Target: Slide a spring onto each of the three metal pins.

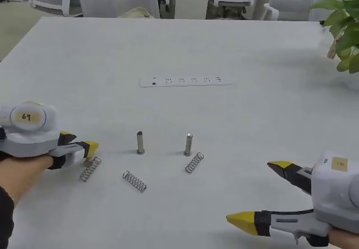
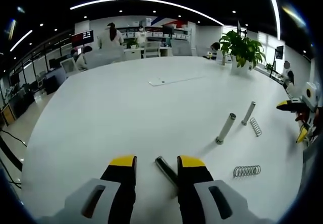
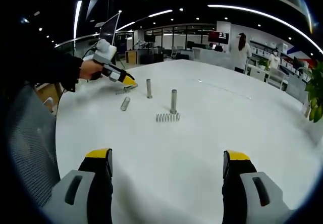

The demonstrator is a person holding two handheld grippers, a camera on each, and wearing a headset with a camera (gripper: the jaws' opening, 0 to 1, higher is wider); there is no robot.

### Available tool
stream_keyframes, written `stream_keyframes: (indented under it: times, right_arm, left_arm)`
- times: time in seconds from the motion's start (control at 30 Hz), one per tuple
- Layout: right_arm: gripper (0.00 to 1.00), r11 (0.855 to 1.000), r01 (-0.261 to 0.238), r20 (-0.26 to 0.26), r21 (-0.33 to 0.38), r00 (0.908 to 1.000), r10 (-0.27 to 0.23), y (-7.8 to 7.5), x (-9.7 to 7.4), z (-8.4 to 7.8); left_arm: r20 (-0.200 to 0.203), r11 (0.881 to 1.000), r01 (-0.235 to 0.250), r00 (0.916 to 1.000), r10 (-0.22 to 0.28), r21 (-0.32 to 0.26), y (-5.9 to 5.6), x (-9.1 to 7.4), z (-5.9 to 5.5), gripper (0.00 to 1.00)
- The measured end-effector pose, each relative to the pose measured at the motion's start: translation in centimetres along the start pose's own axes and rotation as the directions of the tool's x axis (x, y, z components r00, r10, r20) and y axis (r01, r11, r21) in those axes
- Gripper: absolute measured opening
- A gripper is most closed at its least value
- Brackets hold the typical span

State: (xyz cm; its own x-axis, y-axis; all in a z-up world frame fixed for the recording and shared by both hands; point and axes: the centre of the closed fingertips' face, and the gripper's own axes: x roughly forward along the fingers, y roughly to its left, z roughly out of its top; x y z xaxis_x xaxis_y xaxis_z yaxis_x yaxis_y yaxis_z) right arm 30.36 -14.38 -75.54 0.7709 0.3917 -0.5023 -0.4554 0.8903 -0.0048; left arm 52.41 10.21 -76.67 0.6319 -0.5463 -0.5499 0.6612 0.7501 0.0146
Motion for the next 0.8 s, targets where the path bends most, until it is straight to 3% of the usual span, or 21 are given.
stream_keyframes:
  times: [0.8]
  right_arm:
    - [0.89,1.0,0.0,-0.005,0.006,1.0,0.0,0.0,0.0,-0.4]
  left_arm:
    - [-0.092,0.997,-0.004,0.9957,0.011,0.072,-0.9,0.9,-1.1,0.07]
